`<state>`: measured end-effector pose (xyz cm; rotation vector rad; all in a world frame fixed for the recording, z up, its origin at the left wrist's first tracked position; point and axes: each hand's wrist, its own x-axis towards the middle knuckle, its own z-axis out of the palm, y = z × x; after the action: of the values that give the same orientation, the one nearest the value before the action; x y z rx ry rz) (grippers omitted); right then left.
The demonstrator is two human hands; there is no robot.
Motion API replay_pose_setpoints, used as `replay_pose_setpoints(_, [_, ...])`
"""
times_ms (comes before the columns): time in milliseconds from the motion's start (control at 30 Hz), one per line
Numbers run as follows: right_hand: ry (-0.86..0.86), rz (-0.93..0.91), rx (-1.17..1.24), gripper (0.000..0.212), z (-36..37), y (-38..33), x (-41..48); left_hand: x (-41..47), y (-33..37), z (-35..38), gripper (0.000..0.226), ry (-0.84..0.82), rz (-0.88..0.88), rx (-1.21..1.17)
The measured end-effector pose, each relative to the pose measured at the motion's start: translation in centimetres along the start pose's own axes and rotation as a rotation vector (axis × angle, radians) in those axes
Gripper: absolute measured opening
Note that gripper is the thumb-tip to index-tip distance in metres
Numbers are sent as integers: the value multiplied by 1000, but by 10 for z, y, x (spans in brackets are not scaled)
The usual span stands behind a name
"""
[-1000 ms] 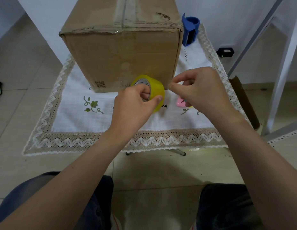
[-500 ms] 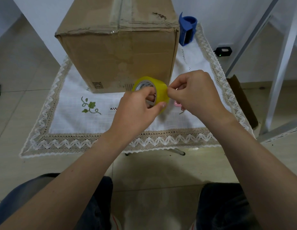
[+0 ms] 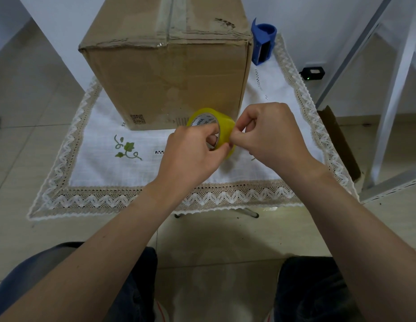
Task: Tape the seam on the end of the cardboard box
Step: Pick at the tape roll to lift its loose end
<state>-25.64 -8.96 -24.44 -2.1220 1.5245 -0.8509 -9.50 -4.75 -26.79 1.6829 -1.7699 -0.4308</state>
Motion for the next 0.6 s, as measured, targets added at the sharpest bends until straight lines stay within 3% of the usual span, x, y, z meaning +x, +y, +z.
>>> replay_pose_setpoints(433, [69, -130, 52, 12, 4, -2, -3, 5, -1, -5, 42, 39, -126, -82])
replay_pose_setpoints(600, [80, -67, 10, 14, -3, 0, 0, 4, -5, -6, 21, 52, -112, -83])
